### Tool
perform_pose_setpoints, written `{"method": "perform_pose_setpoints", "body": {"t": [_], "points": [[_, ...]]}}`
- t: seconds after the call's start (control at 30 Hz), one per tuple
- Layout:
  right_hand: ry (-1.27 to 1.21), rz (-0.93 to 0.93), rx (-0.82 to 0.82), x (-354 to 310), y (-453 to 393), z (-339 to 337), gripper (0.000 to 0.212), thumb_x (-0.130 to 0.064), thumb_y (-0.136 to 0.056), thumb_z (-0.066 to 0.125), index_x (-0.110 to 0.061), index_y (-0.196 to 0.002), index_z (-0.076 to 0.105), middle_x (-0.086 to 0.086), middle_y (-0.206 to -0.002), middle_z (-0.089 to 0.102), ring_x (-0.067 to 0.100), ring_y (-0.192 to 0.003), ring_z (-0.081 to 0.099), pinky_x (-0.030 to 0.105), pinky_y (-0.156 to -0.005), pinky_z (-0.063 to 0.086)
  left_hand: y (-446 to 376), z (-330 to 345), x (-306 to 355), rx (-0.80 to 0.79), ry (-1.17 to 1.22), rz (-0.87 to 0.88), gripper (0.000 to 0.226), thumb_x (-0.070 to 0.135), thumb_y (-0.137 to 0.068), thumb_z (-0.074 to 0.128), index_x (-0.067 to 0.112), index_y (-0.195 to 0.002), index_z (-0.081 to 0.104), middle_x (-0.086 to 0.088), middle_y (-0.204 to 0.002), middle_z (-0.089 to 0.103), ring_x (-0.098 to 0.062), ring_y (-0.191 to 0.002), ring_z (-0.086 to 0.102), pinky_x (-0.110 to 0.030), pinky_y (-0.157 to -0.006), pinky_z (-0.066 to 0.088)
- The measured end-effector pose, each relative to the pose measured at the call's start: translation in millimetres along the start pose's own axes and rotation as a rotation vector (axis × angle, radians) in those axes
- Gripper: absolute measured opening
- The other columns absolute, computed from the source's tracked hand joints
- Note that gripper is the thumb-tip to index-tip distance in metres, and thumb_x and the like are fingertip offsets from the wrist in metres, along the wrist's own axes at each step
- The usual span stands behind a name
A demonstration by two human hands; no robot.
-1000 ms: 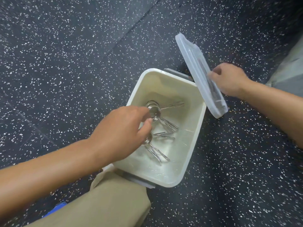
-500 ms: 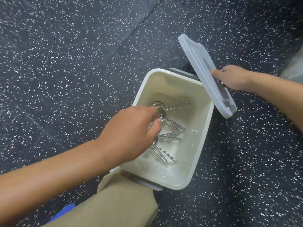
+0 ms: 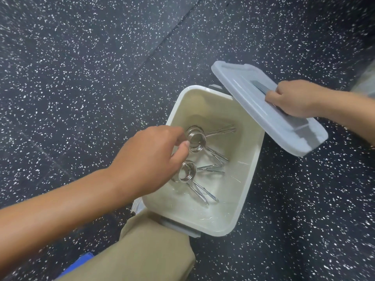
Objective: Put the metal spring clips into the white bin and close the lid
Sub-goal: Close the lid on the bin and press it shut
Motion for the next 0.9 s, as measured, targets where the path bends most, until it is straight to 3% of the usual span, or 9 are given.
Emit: {"method": "perform_pose_setpoints", "body": {"t": [0.27, 0.37, 0.47, 0.63, 0.8, 0.9], "points": [[0.1, 0.081, 0.141, -19.6, 90.6, -7.9, 0.063, -0.057, -0.088, 0.037, -0.01, -0.05, 0.055, 0.011, -0.048, 0.058, 0.027, -0.048, 0.058, 0.033, -0.051, 0.047, 0.1, -11.5, -3.6, 0.062, 0.027, 0.012, 0.034, 0.046, -0.093, 0.038, 0.028, -0.096, 0.067, 0.01, -0.096, 0.072, -0.02, -0.085, 0.066, -0.04, -0.077, 0.052], [0.083, 0.123, 0.13, -42.3, 117.0, -0.9, 0.057, -0.055, -0.086, 0.039, -0.01, -0.058, 0.06, 0.009, -0.056, 0.058, 0.026, -0.052, 0.057, 0.03, -0.05, 0.042, 2.2, -10.0, -6.5, 0.065, 0.02, 0.012, 0.03, 0.043, -0.096, 0.042, 0.026, -0.097, 0.067, 0.008, -0.097, 0.072, -0.022, -0.085, 0.065, -0.041, -0.077, 0.051], [0.025, 0.135, 0.084, -67.1, 128.6, 11.5, 0.053, -0.055, -0.092, 0.038, -0.016, -0.058, 0.047, 0.006, -0.059, 0.052, 0.026, -0.054, 0.05, 0.031, -0.05, 0.035, 4.0, -7.5, -6.6, 0.061, 0.018, 0.013, 0.027, 0.039, -0.097, 0.045, 0.024, -0.101, 0.068, 0.007, -0.1, 0.072, -0.023, -0.087, 0.065, -0.04, -0.077, 0.051], [-0.064, 0.137, 0.025, -97.9, 129.8, 30.6, 0.05, -0.055, -0.098, 0.037, -0.018, -0.065, 0.043, 0.001, -0.066, 0.047, 0.027, -0.063, 0.047, 0.034, -0.057, 0.033, 3.2, -6.0, -8.6, 0.053, 0.03, 0.005, 0.026, 0.041, -0.096, 0.045, 0.025, -0.098, 0.066, 0.006, -0.097, 0.071, -0.022, -0.088, 0.064, -0.042, -0.076, 0.051], [-0.143, 0.089, -0.026, -124.8, 127.9, 44.4, 0.041, -0.052, -0.102, 0.038, -0.016, -0.083, 0.047, 0.003, -0.079, 0.046, 0.029, -0.077, 0.046, 0.034, -0.067, 0.034, 5.4, -16.8, -21.1, 0.15, -0.01, -0.011, 0.018, 0.037, -0.097, 0.048, 0.024, -0.098, 0.061, 0.005, -0.09, 0.064, -0.022, -0.082, 0.059, -0.042, -0.075, 0.049], [-0.194, 0.082, -0.084, -132.4, 125.0, 49.4, 0.044, -0.049, -0.102, 0.042, -0.015, -0.074, 0.043, 0.003, -0.075, 0.046, 0.029, -0.078, 0.047, 0.033, -0.066, 0.034, 7.9, -19.0, -25.2, 0.164, -0.056, 0.032, 0.016, 0.036, -0.097, 0.048, 0.023, -0.097, 0.058, 0.004, -0.088, 0.059, -0.022, -0.082, 0.055, -0.043, -0.074, 0.048]]}}
Point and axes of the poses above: each hand's wrist, its own y-axis away from the middle knuckle, its own z-axis out of the palm, x = y × z, the point moved 7 cm from there along -y, towards the middle knuckle
